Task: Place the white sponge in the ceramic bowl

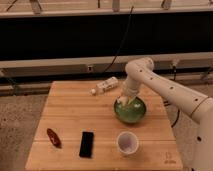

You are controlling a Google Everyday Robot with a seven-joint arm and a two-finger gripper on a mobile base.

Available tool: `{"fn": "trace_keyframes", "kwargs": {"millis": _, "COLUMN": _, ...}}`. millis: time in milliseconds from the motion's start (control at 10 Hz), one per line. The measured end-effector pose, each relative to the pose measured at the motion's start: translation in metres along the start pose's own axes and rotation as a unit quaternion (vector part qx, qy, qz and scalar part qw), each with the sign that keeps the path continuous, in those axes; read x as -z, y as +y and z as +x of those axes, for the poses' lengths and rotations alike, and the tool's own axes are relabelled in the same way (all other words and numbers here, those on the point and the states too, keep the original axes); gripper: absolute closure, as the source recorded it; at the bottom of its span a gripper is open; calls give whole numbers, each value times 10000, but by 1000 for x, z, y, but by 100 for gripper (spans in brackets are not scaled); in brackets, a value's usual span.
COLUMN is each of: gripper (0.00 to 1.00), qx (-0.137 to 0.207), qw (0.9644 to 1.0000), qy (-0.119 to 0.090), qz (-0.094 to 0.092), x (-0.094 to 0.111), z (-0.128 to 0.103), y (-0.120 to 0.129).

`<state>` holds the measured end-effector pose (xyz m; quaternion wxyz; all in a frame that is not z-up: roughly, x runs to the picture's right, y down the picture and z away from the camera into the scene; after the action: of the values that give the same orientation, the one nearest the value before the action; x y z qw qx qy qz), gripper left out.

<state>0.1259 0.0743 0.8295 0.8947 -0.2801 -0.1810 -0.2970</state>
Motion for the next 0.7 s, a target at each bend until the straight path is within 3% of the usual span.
{"fn": "trace_keyframes", "kwargs": {"millis": 400, "gripper": 22, "qx": -14, "qw": 10000, "qy": -2, "qz": -2, "x": -2, "z": 1, "y": 1}}
{"fn": "trace_keyframes", "kwargs": {"millis": 700, "gripper": 20, "qx": -13, "qw": 10000, "qy": 0, "qz": -4, "x": -3, "z": 1, "y": 1}}
